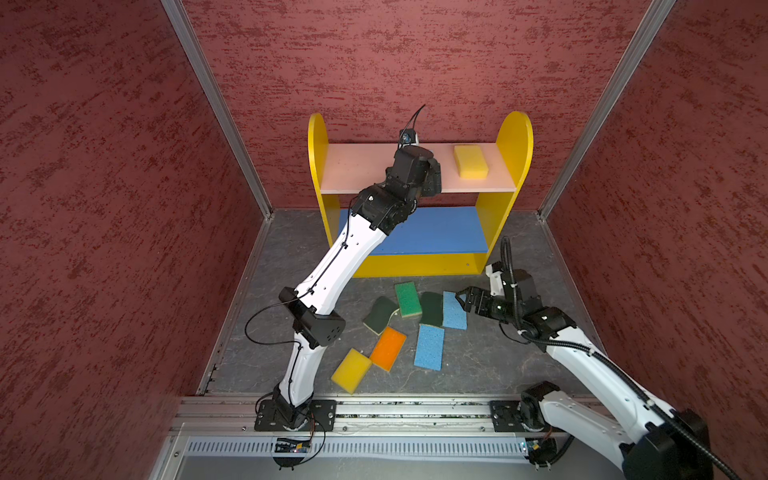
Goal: Place and organize the cleaning sponges onto the shelf
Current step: 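Lower the light blue sponge onto the pink top shelf beside the yellow sponge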
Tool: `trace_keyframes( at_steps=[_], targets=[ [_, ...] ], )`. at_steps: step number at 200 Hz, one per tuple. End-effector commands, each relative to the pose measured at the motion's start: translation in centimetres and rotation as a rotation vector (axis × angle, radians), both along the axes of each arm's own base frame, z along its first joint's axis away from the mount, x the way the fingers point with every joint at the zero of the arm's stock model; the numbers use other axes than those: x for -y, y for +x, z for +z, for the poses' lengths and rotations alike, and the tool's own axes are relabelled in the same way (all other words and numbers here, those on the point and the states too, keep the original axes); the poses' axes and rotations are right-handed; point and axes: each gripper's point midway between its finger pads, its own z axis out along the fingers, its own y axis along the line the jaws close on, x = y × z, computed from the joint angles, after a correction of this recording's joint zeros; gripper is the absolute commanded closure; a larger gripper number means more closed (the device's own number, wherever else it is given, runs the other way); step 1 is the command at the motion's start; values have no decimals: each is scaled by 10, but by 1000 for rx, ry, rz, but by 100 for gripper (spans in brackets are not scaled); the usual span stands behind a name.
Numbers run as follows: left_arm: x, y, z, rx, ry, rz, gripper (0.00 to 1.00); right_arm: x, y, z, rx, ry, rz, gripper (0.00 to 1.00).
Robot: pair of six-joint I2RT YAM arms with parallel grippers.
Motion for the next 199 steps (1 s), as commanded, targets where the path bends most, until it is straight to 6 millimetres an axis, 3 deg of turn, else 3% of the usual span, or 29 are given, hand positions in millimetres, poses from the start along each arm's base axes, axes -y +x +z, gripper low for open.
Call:
trace_keyframes(
  at_steps=[1,139,199],
  targets=[
    [7,-6,-18,-82,-31,-51,17,4,1,4,22,-3,-17,1],
    [14,-8,-12,-100,-123,-122,17,7,-2,4,20,-1,-29,1],
    [-9,-17,-3,-66,-49,-35,17,8,-3,2,16,-10,-28,1]
  ],
)
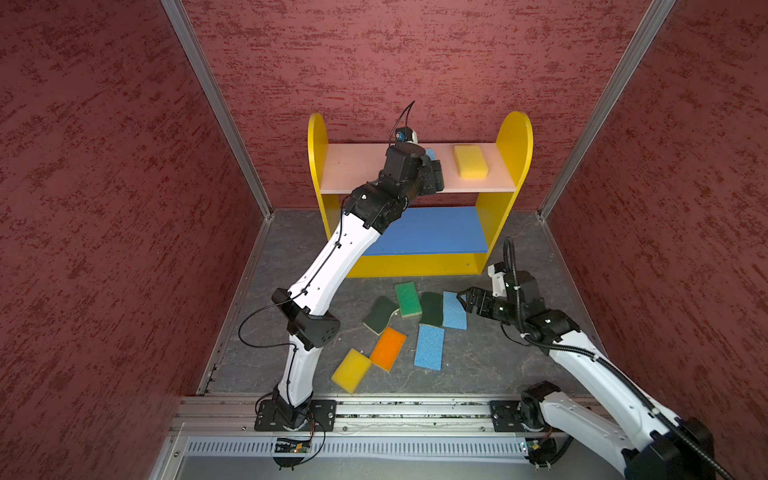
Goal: Place and organize the cleaning sponges onto the shelf
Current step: 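Lower the light blue sponge onto the pink top shelf beside the yellow sponge, then open the left gripper and withdraw it down toward the table sponges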
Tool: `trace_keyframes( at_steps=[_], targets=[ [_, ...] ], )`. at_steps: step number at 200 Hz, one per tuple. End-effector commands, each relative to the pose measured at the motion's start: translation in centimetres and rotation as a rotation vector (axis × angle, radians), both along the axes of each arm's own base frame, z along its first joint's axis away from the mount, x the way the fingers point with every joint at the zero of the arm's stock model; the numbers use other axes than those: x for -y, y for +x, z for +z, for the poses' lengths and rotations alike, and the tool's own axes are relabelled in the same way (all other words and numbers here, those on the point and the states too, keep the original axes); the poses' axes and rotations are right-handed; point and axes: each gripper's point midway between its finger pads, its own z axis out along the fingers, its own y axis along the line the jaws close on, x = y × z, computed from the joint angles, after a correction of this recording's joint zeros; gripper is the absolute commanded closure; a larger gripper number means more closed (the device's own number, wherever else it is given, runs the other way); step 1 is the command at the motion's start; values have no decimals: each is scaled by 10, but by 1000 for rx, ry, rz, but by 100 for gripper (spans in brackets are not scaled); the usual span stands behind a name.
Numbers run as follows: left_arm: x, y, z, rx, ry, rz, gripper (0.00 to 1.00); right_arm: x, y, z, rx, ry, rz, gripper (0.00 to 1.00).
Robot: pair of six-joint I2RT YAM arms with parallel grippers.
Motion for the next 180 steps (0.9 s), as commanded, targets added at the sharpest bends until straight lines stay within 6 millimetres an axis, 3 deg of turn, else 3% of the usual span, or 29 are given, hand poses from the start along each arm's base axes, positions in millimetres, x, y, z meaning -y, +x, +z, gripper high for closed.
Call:
trace_keyframes(
  at_steps=[1,27,56,83,101,133,180],
  targets=[
    [-17,-10,-8,-29,72,51,17,6,1,-1,6,-14,-22,1],
    [-31,-30,8,-3,114,71,16,6,2,0,5,-23,-23,1],
    [-44,-70,31,29,183,49,15,8,3,4,15,-36,-26,1],
    [-57,-107,22,-2,256,16,14,8,4,5,16,-36,-28,1],
    [-72,-127,6,-50,268,10,14,7,5,5,13,-30,-28,1],
    [-103,-157,-38,-174,296,30,14,6,6,6,4,-23,-33,1],
    [-132,-200,-139,-433,406,14,14,12,2,0,-24,-38,-62,1]
  ],
)
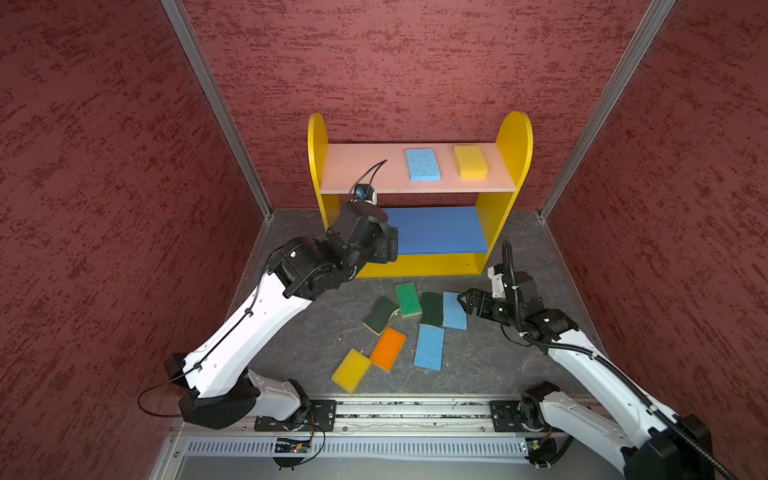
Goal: Place and organize the cleaning sponges onto the shelf
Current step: 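Open the left gripper and withdraw it down toward the table sponges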
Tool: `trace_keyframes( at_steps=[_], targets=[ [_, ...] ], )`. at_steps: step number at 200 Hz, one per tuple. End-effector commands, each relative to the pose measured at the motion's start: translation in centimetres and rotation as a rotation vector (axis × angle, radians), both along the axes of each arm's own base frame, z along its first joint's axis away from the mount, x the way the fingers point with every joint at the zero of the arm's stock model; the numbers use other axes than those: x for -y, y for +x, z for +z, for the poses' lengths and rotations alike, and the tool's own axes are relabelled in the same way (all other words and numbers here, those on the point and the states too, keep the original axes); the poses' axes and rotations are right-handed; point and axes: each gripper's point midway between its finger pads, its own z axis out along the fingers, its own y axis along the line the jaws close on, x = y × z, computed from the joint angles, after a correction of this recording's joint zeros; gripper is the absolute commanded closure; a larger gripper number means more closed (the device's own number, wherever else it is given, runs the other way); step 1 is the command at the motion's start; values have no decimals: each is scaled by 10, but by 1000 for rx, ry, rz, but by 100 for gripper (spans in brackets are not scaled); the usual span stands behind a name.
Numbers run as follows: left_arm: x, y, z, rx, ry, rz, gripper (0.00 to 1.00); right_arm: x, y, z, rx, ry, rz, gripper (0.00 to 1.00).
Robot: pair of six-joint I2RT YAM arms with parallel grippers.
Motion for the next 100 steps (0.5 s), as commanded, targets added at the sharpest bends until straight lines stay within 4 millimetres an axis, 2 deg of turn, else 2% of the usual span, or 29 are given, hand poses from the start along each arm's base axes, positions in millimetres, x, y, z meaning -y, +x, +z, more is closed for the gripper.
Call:
trace_keyframes(
  at_steps=[1,20,55,83,100],
  targets=[
    [-14,-24,-53,-161,53,27,14,7,5,9,12,-13,-43,1],
    [-14,-41,-88,-231,68,5,14,9,3,6,-1,-21,-52,1],
    [-8,-62,-133,-308,38,-18,14,10,1,3,-20,-16,-64,1],
    [5,-79,-176,-399,34,-81,14,14,-2,-1,-33,-28,-80,1],
    [14,-90,-196,-431,68,-126,14,16,-3,-3,-39,-38,-87,1]
  ],
)
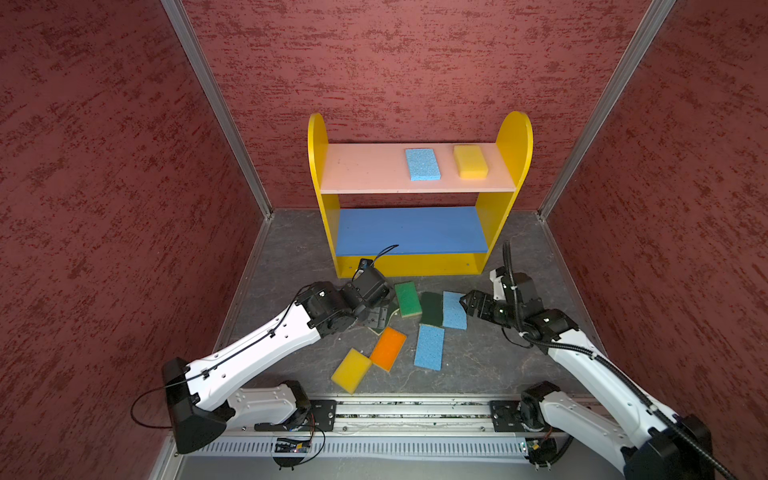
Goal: Place and organize the cleaning sponges onto the shelf
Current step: 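Open the left gripper and withdraw it down toward the table sponges, then lower the left gripper and close it on the orange sponge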
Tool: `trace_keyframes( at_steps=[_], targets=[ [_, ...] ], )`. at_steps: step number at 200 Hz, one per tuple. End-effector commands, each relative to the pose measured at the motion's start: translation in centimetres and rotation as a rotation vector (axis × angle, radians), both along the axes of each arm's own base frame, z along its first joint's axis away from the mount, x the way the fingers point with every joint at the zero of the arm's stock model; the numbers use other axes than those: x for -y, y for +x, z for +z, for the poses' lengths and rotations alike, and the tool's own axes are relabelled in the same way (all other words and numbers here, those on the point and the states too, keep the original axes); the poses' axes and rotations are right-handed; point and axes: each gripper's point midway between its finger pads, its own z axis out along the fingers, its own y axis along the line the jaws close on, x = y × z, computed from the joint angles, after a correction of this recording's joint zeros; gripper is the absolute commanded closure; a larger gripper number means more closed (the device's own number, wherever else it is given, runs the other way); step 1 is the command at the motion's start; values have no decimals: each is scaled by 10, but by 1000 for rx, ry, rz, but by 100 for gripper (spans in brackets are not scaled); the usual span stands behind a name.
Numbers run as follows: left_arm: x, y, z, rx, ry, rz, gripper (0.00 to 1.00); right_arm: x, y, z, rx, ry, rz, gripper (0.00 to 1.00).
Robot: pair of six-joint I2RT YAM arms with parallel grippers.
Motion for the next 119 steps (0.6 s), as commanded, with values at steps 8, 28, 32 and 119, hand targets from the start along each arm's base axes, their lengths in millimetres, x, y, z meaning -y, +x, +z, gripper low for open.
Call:
trace_keyframes(
  at_steps=[8,28,32,119],
  targets=[
    [28,-16,-24,-59,-48,-71,13,9,1,5,5,-21,-46,1],
    [35,-29,-42,-115,-34,-93,13,10,1,4,1,-27,-50,1],
    [37,-30,-44,-122,-36,-96,13,10,1,3,0,-28,-51,1],
    [58,-58,-104,-259,-30,-179,10,9,2,-5,-20,-22,-55,1]
  ],
)
